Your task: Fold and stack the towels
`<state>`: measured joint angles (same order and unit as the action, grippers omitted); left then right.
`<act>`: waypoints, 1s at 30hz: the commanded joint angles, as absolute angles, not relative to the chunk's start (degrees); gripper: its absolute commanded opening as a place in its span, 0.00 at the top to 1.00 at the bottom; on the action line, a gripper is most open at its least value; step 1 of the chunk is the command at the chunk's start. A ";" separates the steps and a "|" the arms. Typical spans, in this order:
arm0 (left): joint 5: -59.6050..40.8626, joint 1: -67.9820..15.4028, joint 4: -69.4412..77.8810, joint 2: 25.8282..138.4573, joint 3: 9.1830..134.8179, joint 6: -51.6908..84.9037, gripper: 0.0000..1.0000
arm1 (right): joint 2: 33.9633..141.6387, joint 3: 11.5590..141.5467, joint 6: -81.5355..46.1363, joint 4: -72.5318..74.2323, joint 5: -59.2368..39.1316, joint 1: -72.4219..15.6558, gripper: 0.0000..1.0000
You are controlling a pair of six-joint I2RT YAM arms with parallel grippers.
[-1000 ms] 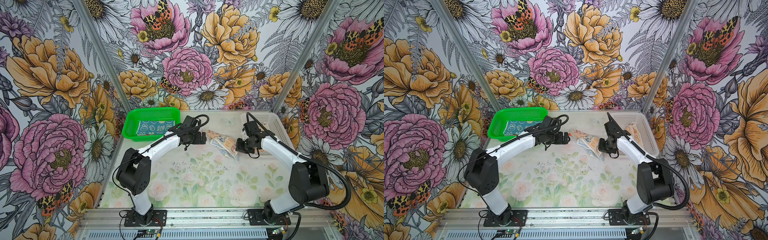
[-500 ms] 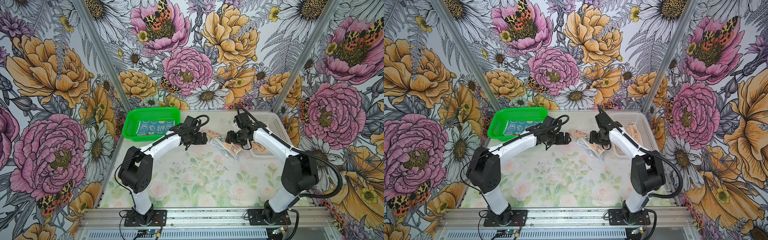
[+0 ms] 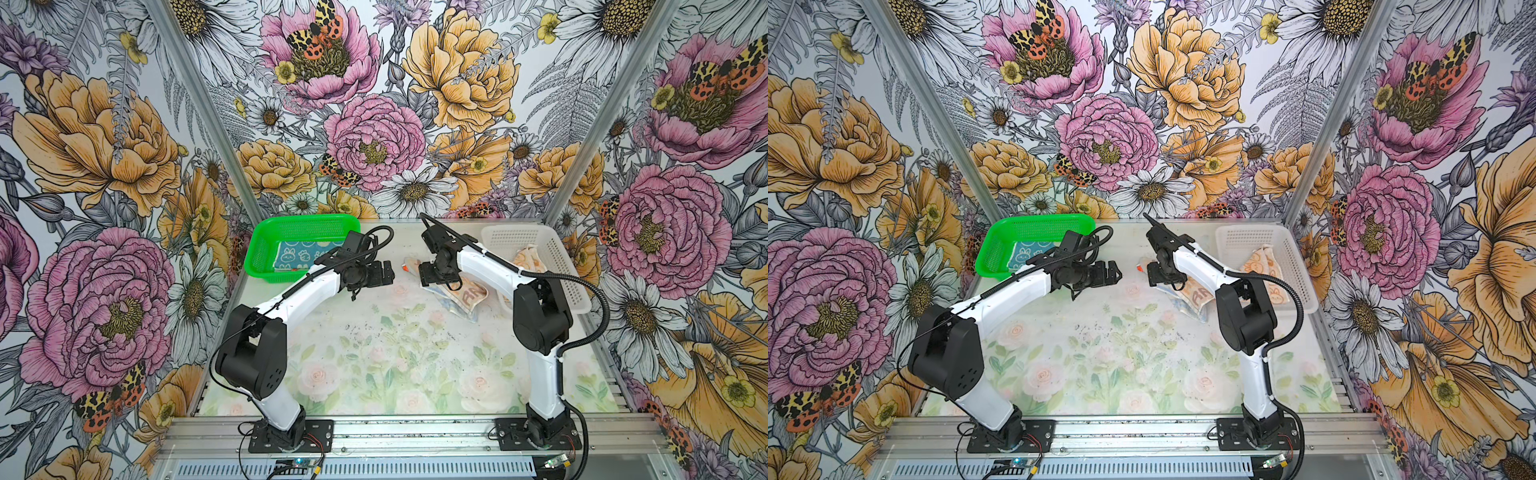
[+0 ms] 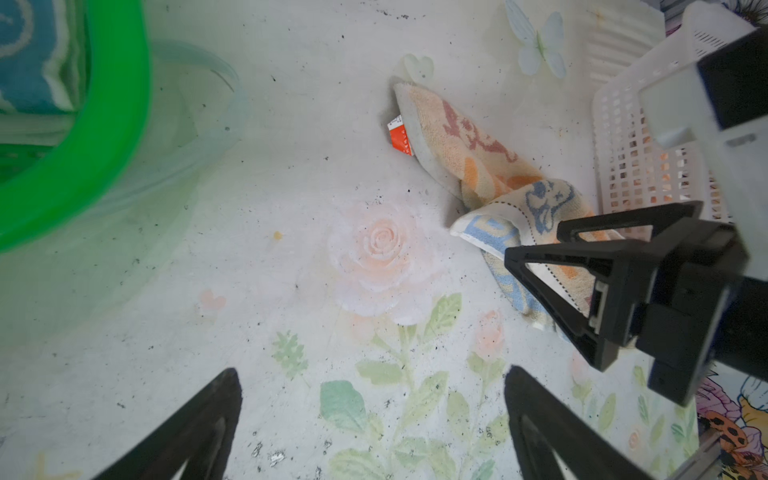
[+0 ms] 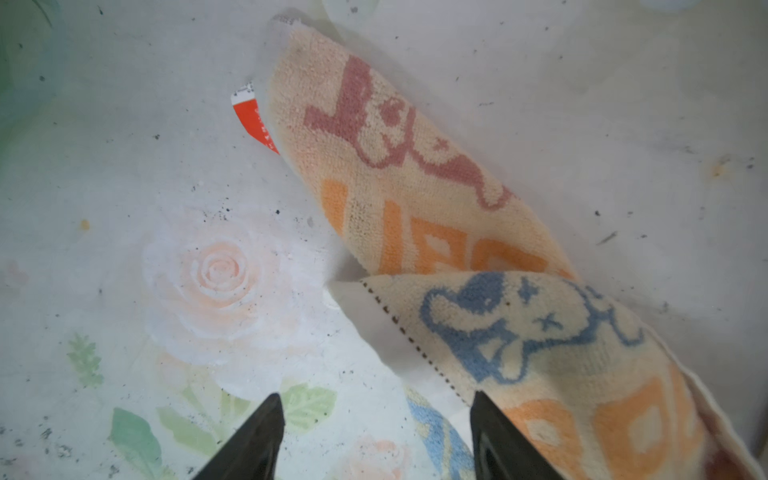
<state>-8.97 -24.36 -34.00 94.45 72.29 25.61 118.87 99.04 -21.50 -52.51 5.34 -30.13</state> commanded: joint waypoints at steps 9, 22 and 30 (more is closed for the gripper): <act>-10.99 -22.01 -32.87 91.77 70.73 25.48 0.01 | 128.20 108.15 -16.57 -57.52 24.99 -32.57 0.48; -11.87 -18.57 -32.91 89.94 69.61 25.05 0.01 | 137.58 138.36 -15.64 -68.72 21.66 -33.47 1.00; -11.90 -17.17 -33.49 89.65 70.49 24.70 0.01 | 129.58 142.07 -19.30 -73.92 13.80 -37.80 1.00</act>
